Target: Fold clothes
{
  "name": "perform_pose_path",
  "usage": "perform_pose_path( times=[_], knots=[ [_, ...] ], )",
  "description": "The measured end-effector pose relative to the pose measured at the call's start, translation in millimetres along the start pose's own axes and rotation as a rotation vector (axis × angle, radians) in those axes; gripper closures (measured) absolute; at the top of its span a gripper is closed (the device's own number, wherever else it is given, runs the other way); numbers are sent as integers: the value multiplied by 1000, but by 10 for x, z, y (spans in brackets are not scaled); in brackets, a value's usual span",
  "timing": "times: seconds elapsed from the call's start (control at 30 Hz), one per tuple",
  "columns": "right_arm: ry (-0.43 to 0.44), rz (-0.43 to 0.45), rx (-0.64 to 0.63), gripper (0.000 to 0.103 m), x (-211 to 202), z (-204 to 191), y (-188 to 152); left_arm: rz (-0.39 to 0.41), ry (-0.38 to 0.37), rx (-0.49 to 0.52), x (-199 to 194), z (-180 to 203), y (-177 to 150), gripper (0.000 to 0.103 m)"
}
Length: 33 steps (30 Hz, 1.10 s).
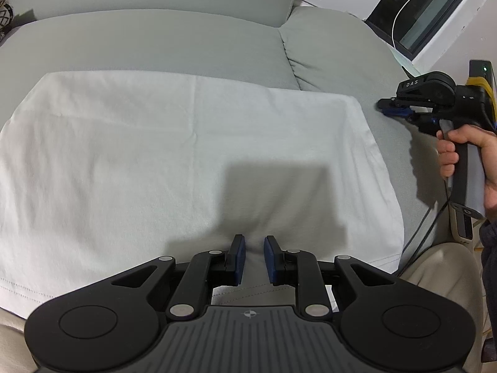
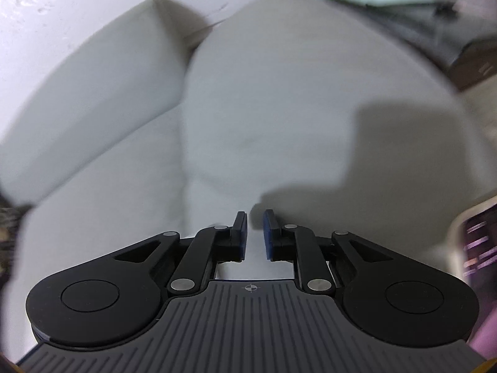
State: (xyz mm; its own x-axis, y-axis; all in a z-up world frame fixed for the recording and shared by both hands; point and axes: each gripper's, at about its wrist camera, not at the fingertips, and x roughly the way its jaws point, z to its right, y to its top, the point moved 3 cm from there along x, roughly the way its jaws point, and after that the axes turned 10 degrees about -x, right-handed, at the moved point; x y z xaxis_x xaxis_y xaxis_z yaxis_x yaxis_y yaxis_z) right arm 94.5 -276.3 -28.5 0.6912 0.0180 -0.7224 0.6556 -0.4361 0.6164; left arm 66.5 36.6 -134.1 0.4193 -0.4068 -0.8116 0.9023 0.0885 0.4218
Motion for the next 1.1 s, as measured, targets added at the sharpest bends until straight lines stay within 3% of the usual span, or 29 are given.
perform_pose_path(
  times=[0.07, 0.13, 0.2, 0.27, 0.3, 0.33, 0.47, 0.53, 0.57, 0.63, 0.7, 0.87, 0.93, 1.0, 1.1],
  knots=[
    [100, -17, -9, 85, 41, -97, -40, 2, 1, -2, -2, 2, -2, 82],
    [223, -92, -25, 85, 153, -263, -113, 3, 4, -1, -1, 10, -3, 82],
    [247, -186, -39, 85, 273, -370, -214, 3, 9, 4, 4, 23, -2, 82],
    [140, -228, -72, 90, 323, -342, -314, 3, 11, 6, 7, 31, -3, 82],
    [73, -224, -80, 102, 314, -262, -341, 3, 12, 7, 9, 35, -3, 82],
    [32, -202, -62, 103, 254, -150, -351, 4, 13, 8, 10, 39, -4, 82],
    [-113, -71, 2, 103, -215, 188, -340, 10, 13, 14, 4, 35, -13, 81],
    [-181, -22, -8, 96, -480, 225, -347, 14, 16, 21, 5, 46, -21, 81],
    [-173, -26, -5, 88, -560, 220, -373, 17, 21, 27, 5, 57, -23, 81],
    [-95, -67, 9, 84, -633, 156, -467, 22, 31, 40, 6, 81, -27, 82],
    [3, -123, -6, 65, -600, -33, -608, 27, 49, 76, -19, 124, -52, 82],
    [198, -216, -135, 64, -412, -667, -1065, 21, 78, 151, -103, 217, -230, 82],
    [176, -259, -260, 65, -307, -822, -1265, 16, 79, 172, -136, 235, -306, 85],
    [99, -263, -405, 71, -346, -822, -1440, -15, 69, 177, -148, 233, -380, 85],
    [-33, -331, -397, 70, -516, -507, -1627, -87, 70, 164, -154, 170, -525, 85]
  ],
)
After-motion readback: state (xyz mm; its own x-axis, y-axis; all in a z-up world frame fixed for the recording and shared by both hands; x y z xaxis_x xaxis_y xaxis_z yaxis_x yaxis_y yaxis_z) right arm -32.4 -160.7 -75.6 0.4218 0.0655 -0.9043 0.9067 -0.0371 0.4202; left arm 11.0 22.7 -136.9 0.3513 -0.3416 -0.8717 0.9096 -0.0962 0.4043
